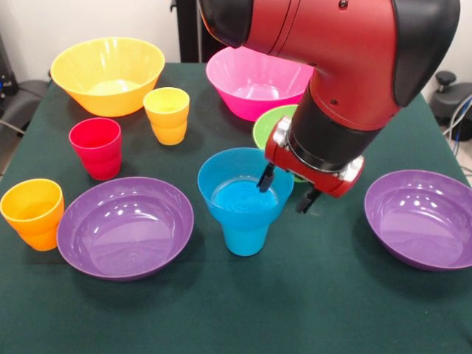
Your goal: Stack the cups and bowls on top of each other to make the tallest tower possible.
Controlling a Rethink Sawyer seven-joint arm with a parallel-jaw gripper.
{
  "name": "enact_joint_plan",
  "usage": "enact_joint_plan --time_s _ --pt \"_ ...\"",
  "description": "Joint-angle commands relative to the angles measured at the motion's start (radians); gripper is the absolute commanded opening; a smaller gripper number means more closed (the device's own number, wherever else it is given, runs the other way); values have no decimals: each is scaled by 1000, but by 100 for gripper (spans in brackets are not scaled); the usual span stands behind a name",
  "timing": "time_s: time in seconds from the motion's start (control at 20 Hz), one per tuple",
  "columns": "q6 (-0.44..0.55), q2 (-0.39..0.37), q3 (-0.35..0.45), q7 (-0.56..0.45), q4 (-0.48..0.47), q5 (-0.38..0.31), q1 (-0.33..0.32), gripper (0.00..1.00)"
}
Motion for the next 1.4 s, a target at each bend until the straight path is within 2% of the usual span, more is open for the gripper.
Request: enact_joint_plan --time_s 0.05,0.35,0.6,0.8,1.0,1.1,1.15,1.25,1.4 --pt "154 -62 93 -147 14 -3 -19 100" --pt "212 -71 102 -148 -10 0 -26 100" --pt "222 -64 122 -153 -45 7 -35 100" --pt "282 -87 123 -156 -63 14 -34 100" --pt "264 -153 107 -169 47 9 -20 100" --pt "308 -201 87 -175 112 1 -9 100" --pt "343 -251 71 -177 185 -2 3 100" --pt "395 -308 48 -187 266 -16 17 100" --pt "399 -400 27 -207 400 -35 32 100"
